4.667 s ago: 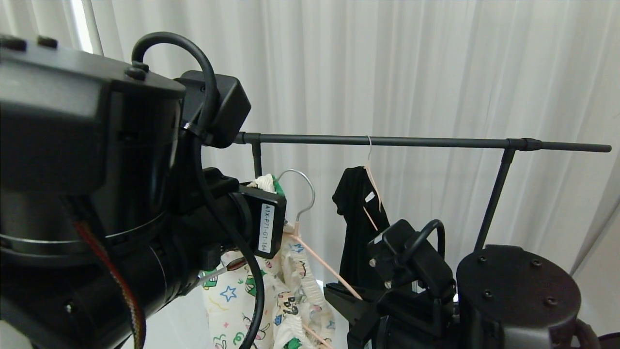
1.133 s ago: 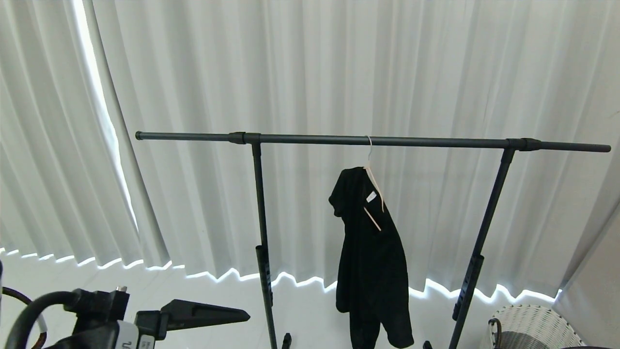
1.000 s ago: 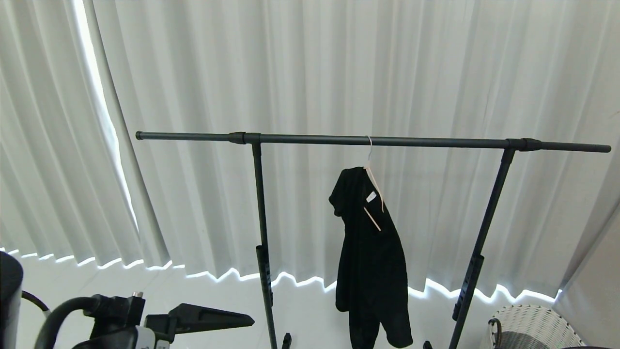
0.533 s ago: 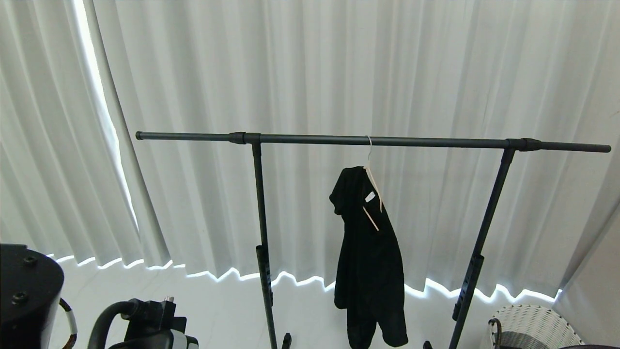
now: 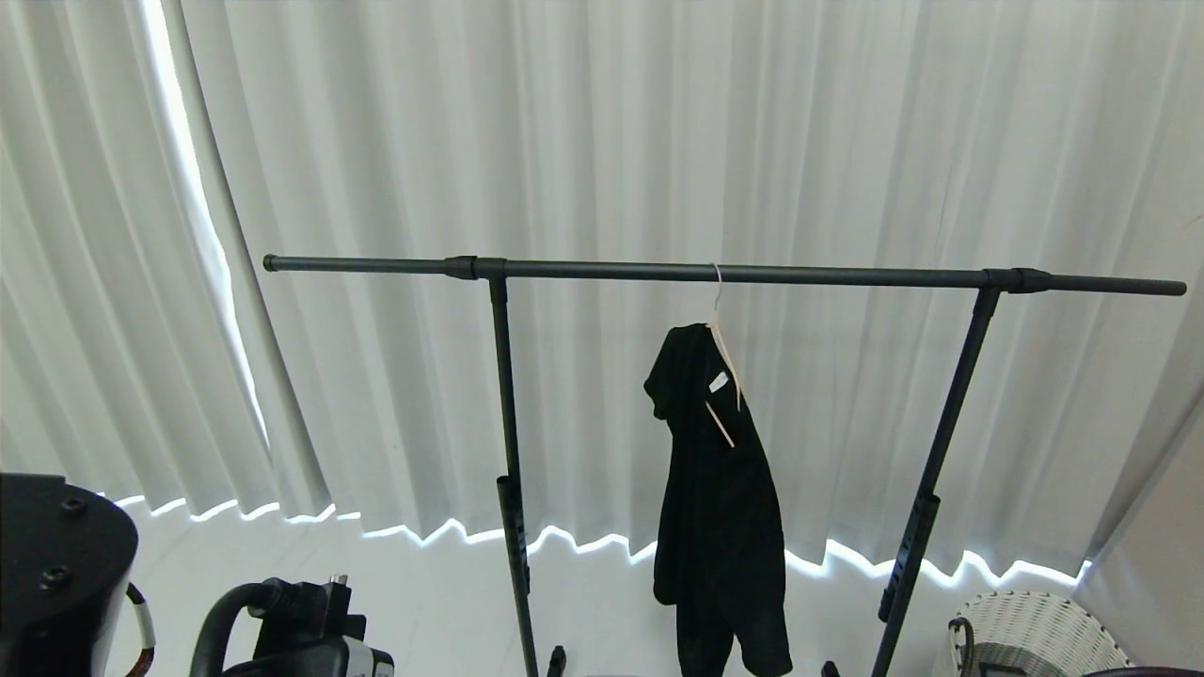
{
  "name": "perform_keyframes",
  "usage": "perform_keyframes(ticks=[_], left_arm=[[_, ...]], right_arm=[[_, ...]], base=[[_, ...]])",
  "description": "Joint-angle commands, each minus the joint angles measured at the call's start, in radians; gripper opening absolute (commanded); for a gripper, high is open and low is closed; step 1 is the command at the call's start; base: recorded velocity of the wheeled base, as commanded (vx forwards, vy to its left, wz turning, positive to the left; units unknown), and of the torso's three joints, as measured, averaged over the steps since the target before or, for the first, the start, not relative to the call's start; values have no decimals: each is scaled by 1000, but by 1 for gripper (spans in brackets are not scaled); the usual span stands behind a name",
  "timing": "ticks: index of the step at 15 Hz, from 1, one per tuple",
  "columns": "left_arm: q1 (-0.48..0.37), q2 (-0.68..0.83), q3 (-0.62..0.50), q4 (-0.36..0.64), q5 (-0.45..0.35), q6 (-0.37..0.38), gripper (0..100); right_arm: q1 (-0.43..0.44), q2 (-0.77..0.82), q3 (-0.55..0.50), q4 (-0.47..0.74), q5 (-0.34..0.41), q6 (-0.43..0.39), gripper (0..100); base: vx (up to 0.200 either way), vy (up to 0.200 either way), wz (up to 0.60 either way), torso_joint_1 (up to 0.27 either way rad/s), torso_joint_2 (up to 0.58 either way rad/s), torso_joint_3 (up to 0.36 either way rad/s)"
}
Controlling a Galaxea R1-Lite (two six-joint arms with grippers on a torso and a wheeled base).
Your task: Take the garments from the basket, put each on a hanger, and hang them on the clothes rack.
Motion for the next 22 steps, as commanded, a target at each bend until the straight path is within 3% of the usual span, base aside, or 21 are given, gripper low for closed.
perform_keyframes(ticks=[1,4,7,11,16,19,22], left_arm=[[4,2,4,-1,3,-1,0],[80,-15,57,-15,60,-2,0],[212,-30,117,-126,132,-4,0],[356,-21,96,-264,147,-10,0],[356,2,-101,-273,151,-42,0],[339,37,-153,-273,151,-45,0],[327,47,-153,-274,151,-47,0]], right_arm=[[-7,1,0,3,-7,0,100],[-58,-8,11,3,-35,0,100],[-147,-27,49,3,-35,3,100],[-280,-27,92,3,-33,39,100],[-295,67,20,3,-32,238,100],[-295,196,-127,3,-35,351,100],[-295,308,-228,-17,-50,371,100]], base=[[0,0,0,0,0,0],[0,0,0,0,0,0],[0,0,0,0,0,0],[0,0,0,0,0,0],[0,0,0,0,0,0],[0,0,0,0,0,0],[0,0,0,0,0,0]])
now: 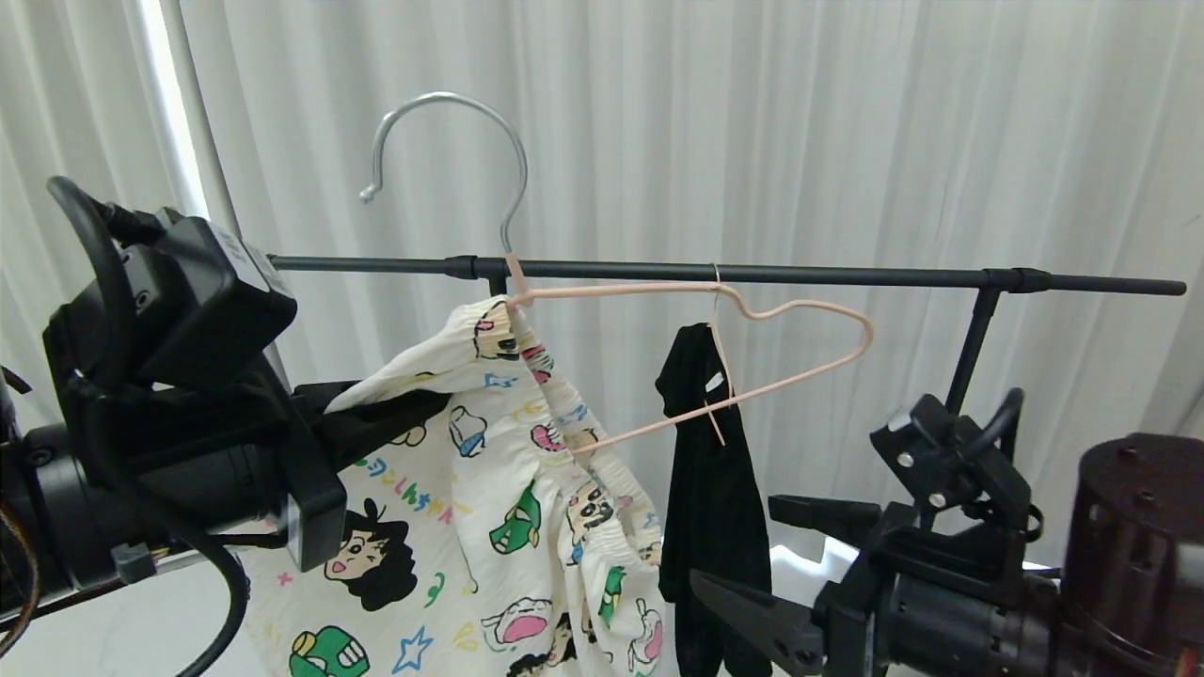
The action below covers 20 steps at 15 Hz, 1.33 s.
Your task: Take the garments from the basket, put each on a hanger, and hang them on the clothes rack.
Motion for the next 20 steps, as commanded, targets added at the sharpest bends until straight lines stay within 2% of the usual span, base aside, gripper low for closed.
perform_keyframes(ticks=[1,4,5,6,7,13,18,20], left_arm=[[-8,12,-3,-1,0,-1,0],[-16,9,-10,-1,0,-1,0],[-16,9,-10,-1,0,-1,0],[-16,9,-16,-1,0,-3,0],[-16,9,-16,-1,-1,-3,0],[-14,12,-16,-1,0,-3,0],[14,13,-12,-1,8,-3,0],[26,21,-6,-1,57,-3,0]], right_arm=[[0,117,-62,-32,-4,4,100],[0,210,-90,-113,-39,3,100],[0,212,-90,-115,-41,3,100],[0,246,-89,-126,-90,4,100],[0,256,-89,-127,-108,4,100],[-1,285,-84,-129,-151,1,100],[-56,299,-79,-129,-222,-39,100],[-101,296,-64,-129,-233,-77,100]], base=[[0,0,0,0,0,0],[0,0,0,0,0,0],[0,0,0,0,0,0],[0,0,0,0,0,0],[0,0,0,0,0,0],[0,0,0,0,0,0],[0,0,0,0,0,0],[0,0,0,0,0,0]])
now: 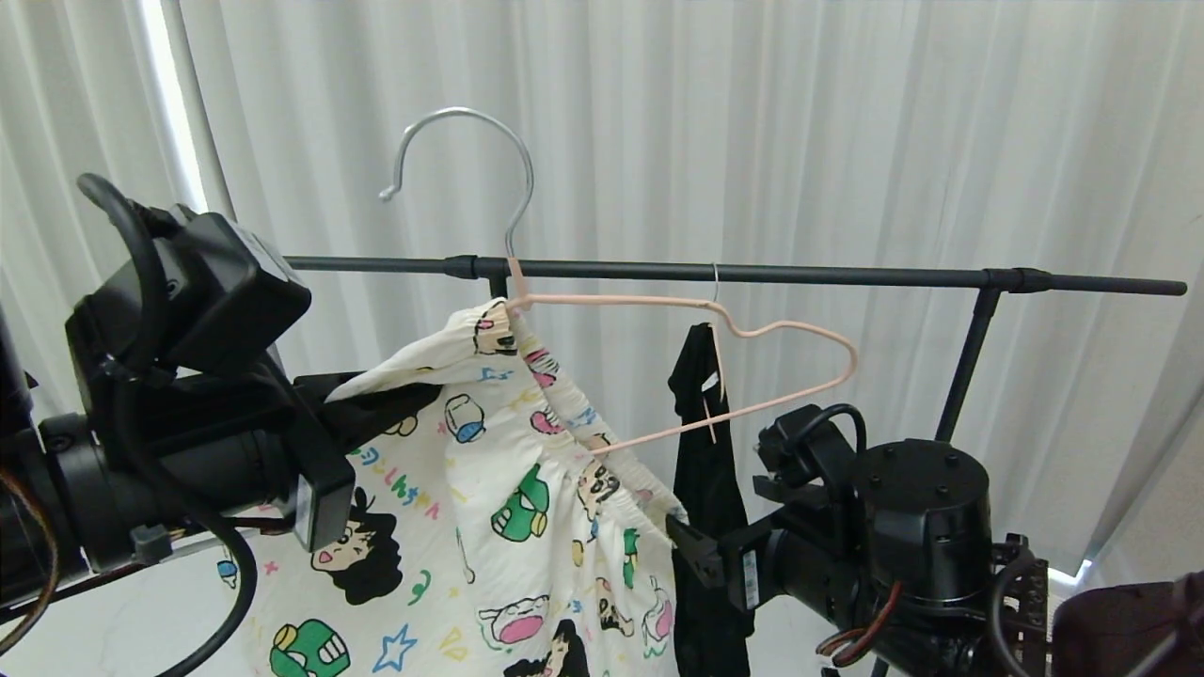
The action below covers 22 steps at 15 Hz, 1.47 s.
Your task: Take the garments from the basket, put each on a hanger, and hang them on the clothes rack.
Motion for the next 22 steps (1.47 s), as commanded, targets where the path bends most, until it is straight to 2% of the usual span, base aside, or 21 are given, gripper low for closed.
perform_keyframes(ticks=[1,5,9,11,15,17,19,20,22], left_arm=[[5,6,1,-1,6,0,0],[16,-2,21,-1,24,3,0],[60,-37,114,-3,35,17,0],[67,-63,179,-1,47,60,0],[74,-54,271,-1,116,138,0],[71,-25,277,-1,145,158,0],[71,-4,266,-3,167,149,0],[71,9,251,-3,201,113,0],[59,24,232,-4,256,14,0]], right_arm=[[-43,-3,21,0,-2,-28,100],[-135,-6,58,-46,-15,-92,100],[-234,-30,66,-52,-15,-146,100],[-257,-38,66,-52,-15,-161,100],[-254,-89,67,-52,8,-193,100],[-244,-136,82,-47,63,-229,100],[-221,-182,112,-32,118,-252,100],[-185,-219,133,-9,152,-268,100],[-120,-261,138,34,169,-279,100]], base=[[0,0,0,0,0,0],[0,0,0,0,0,0],[0,0,0,0,0,0],[0,0,0,0,0,0],[0,0,0,0,0,0],[0,0,0,0,0,0],[0,0,0,0,0,0],[0,0,0,0,0,0],[0,0,0,0,0,0]])
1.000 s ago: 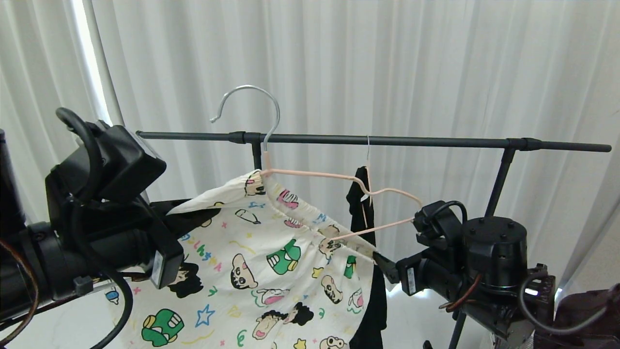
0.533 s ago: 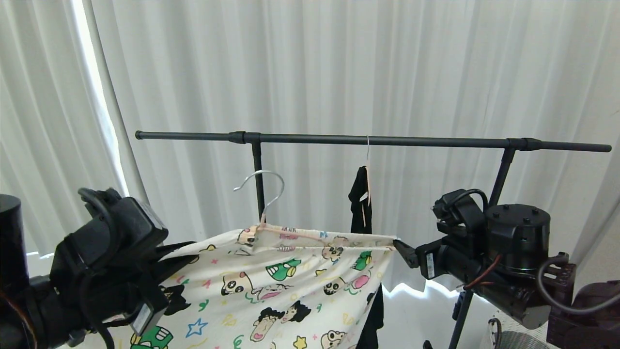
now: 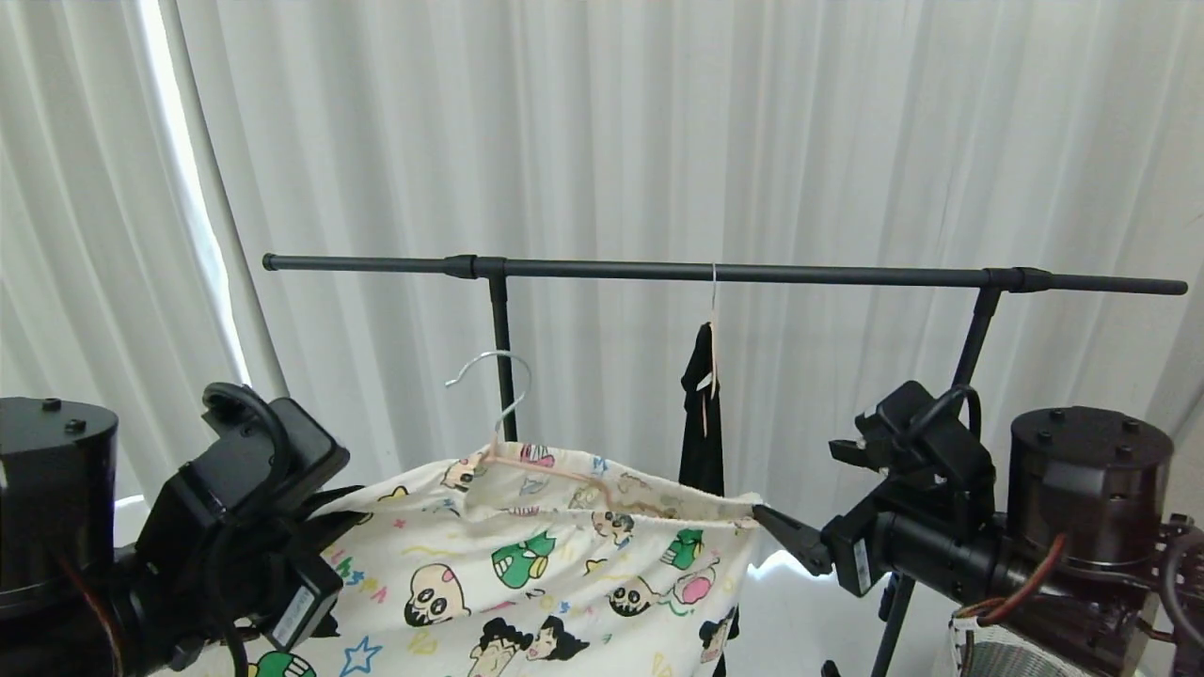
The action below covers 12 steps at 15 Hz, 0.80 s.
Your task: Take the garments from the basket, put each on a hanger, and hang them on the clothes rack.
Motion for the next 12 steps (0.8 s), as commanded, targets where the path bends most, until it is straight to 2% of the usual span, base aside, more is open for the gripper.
perform_keyframes(ticks=[1,3,6,7,9,12], left_arm=[[-33,24,-25,-6,12,-77,0],[-102,24,-28,-48,13,-169,0],[-206,16,6,-77,10,-177,0],[-209,16,9,-77,10,-177,0],[-295,9,87,-134,7,-161,0],[-407,6,136,-207,7,-160,0]], right_arm=[[77,-71,9,35,15,-10,100],[129,-95,7,69,43,-36,100],[146,-129,-1,112,118,-88,100],[148,-131,-1,113,119,-89,100],[148,-186,-54,254,171,-149,100],[148,-215,-159,471,291,-223,100]], base=[[0,0,0,0,0,0],[0,0,0,0,0,0],[0,0,0,0,0,0],[0,0,0,0,0,0],[0,0,0,0,0,0],[0,0,0,0,0,0]])
